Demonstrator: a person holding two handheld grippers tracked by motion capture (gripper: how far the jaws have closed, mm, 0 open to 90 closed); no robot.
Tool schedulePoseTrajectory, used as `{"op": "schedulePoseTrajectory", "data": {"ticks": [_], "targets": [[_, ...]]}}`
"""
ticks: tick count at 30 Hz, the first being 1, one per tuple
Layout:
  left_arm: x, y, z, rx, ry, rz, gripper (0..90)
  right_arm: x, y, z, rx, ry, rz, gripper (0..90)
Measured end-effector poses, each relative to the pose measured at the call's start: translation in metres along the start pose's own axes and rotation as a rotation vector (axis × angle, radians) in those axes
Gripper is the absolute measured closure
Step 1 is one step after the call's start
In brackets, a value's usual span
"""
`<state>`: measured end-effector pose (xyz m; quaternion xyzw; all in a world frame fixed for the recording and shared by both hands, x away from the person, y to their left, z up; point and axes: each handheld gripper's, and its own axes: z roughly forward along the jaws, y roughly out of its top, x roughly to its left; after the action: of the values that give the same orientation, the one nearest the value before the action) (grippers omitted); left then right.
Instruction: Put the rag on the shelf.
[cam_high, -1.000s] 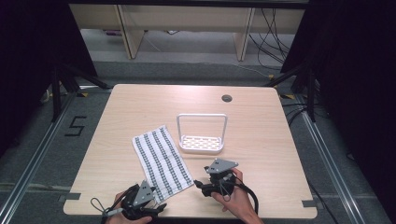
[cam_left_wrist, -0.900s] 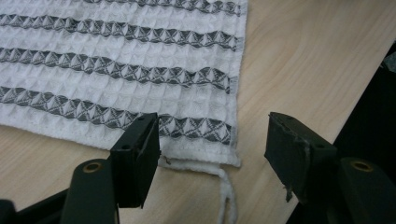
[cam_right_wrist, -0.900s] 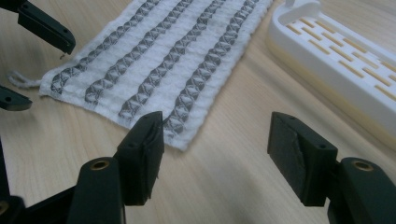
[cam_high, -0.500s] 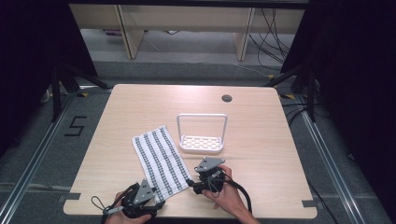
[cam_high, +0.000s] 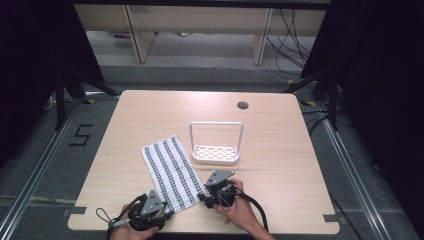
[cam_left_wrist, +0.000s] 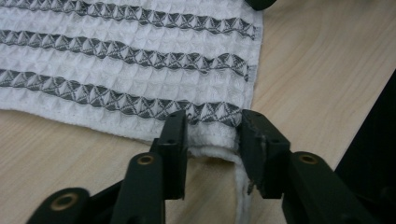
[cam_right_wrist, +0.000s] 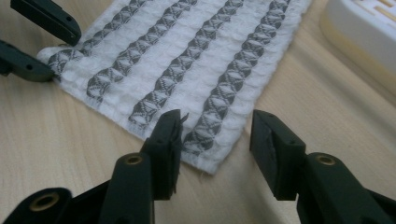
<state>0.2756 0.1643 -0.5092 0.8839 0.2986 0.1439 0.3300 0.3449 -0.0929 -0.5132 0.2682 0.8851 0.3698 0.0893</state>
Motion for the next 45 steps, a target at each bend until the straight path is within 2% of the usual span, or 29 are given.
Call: {"op": "schedulePoseTrajectory", "data": {"ticks": [1, 2, 3, 4, 6, 10, 11, 12, 13, 15, 19, 20, 21, 22, 25, 26, 30, 31, 34, 35, 36, 40, 41, 43, 44, 45], "targets": [[0.000, 0.000, 0.000, 0.000, 0.000, 0.000, 66.1, 0.000, 0.000, 0.000, 0.000, 0.000, 0.000, 55.5], [-0.001, -0.001, 0.001, -0.015, 0.012, -0.025, 69.2, 0.002, 0.000, -0.001, 0.008, 0.010, 0.009, 60.2], [-0.001, -0.001, 0.001, -0.015, 0.012, -0.025, 71.3, 0.002, 0.000, -0.001, 0.010, 0.013, 0.011, 61.4], [0.002, -0.001, 0.000, -0.001, 0.013, 0.015, 74.2, 0.002, -0.001, -0.001, 0.004, 0.012, 0.005, 63.1], [0.003, -0.001, 0.001, -0.010, 0.022, 0.012, 80.0, 0.003, -0.001, 0.001, -0.018, 0.019, 0.027, 67.4], [0.004, 0.000, -0.001, 0.010, 0.011, 0.040, 82.8, 0.002, -0.002, 0.000, -0.010, 0.032, 0.026, 75.0], [0.002, 0.000, 0.000, 0.000, 0.012, 0.030, 83.4, 0.003, -0.002, 0.000, -0.015, 0.035, 0.028, 78.1], [0.002, 0.000, 0.001, -0.004, 0.018, 0.037, 83.9, 0.004, -0.002, 0.002, -0.029, 0.038, 0.031, 80.9], [0.002, 0.001, 0.001, -0.009, 0.015, 0.031, 84.1, 0.004, -0.002, 0.000, -0.013, 0.038, 0.024, 82.4], [0.002, 0.000, 0.001, -0.021, -0.001, 0.014, 84.3, 0.005, -0.001, 0.001, -0.015, 0.042, 0.003, 84.7], [0.004, 0.000, -0.002, -0.039, 0.002, 0.008, 84.6, 0.007, 0.001, -0.001, -0.021, 0.028, -0.005, 86.3], [0.004, 0.001, -0.003, -0.044, 0.001, 0.013, 84.7, 0.008, 0.001, -0.001, -0.038, 0.026, -0.001, 86.5], [0.003, 0.002, -0.006, -0.046, 0.004, 0.007, 84.8, 0.008, 0.003, -0.004, -0.031, 0.031, -0.002, 86.5], [0.003, 0.003, -0.007, -0.066, 0.003, -0.021, 84.8, 0.008, 0.004, -0.006, -0.038, 0.035, -0.008, 86.6], [0.005, 0.005, -0.013, -0.072, 0.003, -0.009, 84.9, 0.009, 0.010, -0.012, -0.060, 0.038, -0.016, 86.7], [0.004, 0.007, -0.015, -0.086, -0.011, -0.025, 84.9, 0.009, 0.012, -0.015, -0.067, 0.041, -0.008, 86.8], [0.003, 0.015, -0.027, -0.125, -0.030, -0.022, 85.0, 0.009, 0.026, -0.028, -0.117, 0.032, -0.018, 86.9], [0.004, 0.017, -0.031, -0.131, -0.042, -0.032, 85.0, 0.008, 0.030, -0.030, -0.137, 0.034, -0.038, 87.0], [0.012, 0.023, -0.042, -0.144, -0.052, -0.055, 85.0, 0.010, 0.040, -0.036, -0.163, 0.041, -0.022, 87.0], [0.016, 0.025, -0.047, -0.138, -0.057, -0.039, 85.0, 0.010, 0.043, -0.038, -0.167, 0.047, -0.037, 87.0], [0.018, 0.028, -0.051, -0.139, -0.060, -0.048, 85.0, 0.012, 0.046, -0.039, -0.165, 0.044, -0.026, 87.0], [0.024, 0.039, -0.066, -0.178, -0.097, -0.075, 85.0, 0.013, 0.057, -0.049, -0.190, 0.053, -0.034, 87.1], [0.026, 0.041, -0.069, -0.184, -0.098, -0.068, 85.0, 0.012, 0.060, -0.051, -0.200, 0.058, -0.048, 87.1], [0.027, 0.047, -0.074, -0.207, -0.110, -0.085, 85.1, 0.013, 0.066, -0.057, -0.202, 0.074, -0.040, 87.1], [0.028, 0.050, -0.077, -0.213, -0.121, -0.087, 85.1, 0.014, 0.068, -0.061, -0.211, 0.064, -0.046, 87.1], [0.029, 0.053, -0.081, -0.216, -0.126, -0.086, 85.1, 0.014, 0.071, -0.063, -0.208, 0.079, -0.054, 87.1]]}}
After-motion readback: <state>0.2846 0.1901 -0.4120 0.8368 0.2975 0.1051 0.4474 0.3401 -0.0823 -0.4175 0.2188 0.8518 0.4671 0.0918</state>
